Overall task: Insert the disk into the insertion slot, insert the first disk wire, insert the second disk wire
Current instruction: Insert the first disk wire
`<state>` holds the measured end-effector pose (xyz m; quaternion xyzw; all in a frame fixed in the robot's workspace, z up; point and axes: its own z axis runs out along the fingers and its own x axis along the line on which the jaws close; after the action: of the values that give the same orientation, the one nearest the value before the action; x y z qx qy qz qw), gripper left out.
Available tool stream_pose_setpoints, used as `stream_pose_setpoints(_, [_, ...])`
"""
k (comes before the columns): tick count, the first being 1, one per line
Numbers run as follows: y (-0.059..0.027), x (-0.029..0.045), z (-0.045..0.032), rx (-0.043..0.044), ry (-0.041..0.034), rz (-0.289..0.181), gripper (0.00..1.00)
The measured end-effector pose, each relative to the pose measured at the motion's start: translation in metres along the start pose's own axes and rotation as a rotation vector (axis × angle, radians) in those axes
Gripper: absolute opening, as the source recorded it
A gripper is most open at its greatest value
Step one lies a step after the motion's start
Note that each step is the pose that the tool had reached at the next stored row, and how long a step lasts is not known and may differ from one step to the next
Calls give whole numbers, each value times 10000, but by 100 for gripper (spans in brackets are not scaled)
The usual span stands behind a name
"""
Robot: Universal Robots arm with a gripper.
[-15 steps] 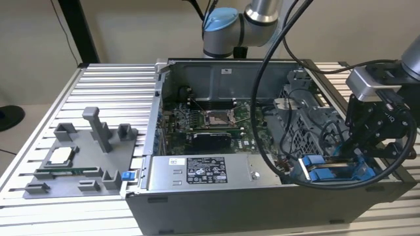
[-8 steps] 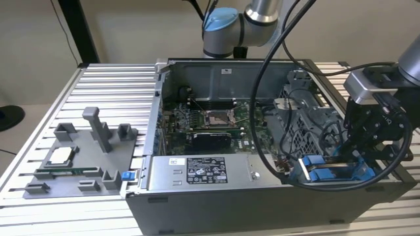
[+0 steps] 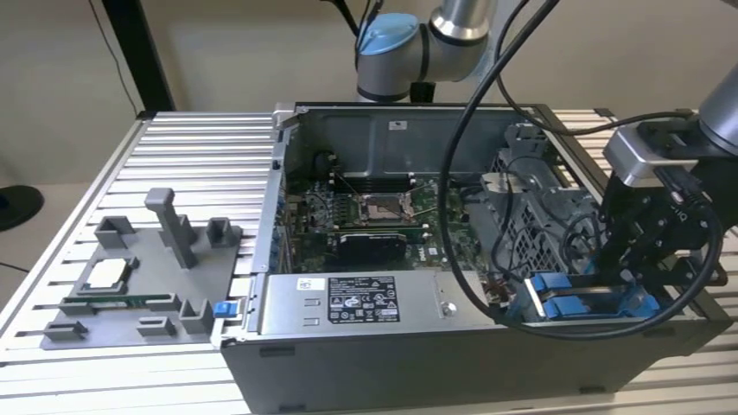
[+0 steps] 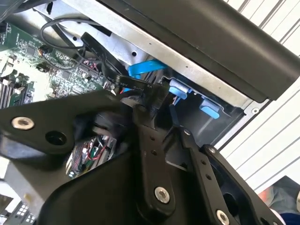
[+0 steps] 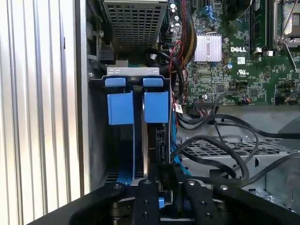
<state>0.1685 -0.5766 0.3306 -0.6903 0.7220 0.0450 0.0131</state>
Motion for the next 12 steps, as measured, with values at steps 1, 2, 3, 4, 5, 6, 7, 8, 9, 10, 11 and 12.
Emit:
stream_pose_setpoints(1, [0, 0, -2, 0, 4, 0, 100])
stream_pose_setpoints(2, [0, -1, -8, 0, 11, 0, 100])
stream_pose_setpoints(3, [1, -1, -21, 0, 11, 0, 100])
stream_pose_setpoints(4, [2, -5, -55, -1, 10, 0, 100])
stream_pose_setpoints(5, [4, -8, -93, -1, 9, 0, 100])
stream_pose_setpoints(6, [6, -11, -132, -1, 9, 0, 100])
stream_pose_setpoints(7, [8, -14, -174, -1, 9, 0, 100])
stream_pose_setpoints(8, [10, -18, -218, -1, 11, 0, 100])
stream_pose_setpoints(9, [12, -21, -260, -1, 9, 0, 100])
stream_pose_setpoints(10, [13, -24, -295, -1, 10, 0, 100])
stream_pose_setpoints(11, [15, -26, -323, -1, 10, 0, 100])
stream_pose_setpoints(12, [16, -28, -348, -1, 10, 0, 100])
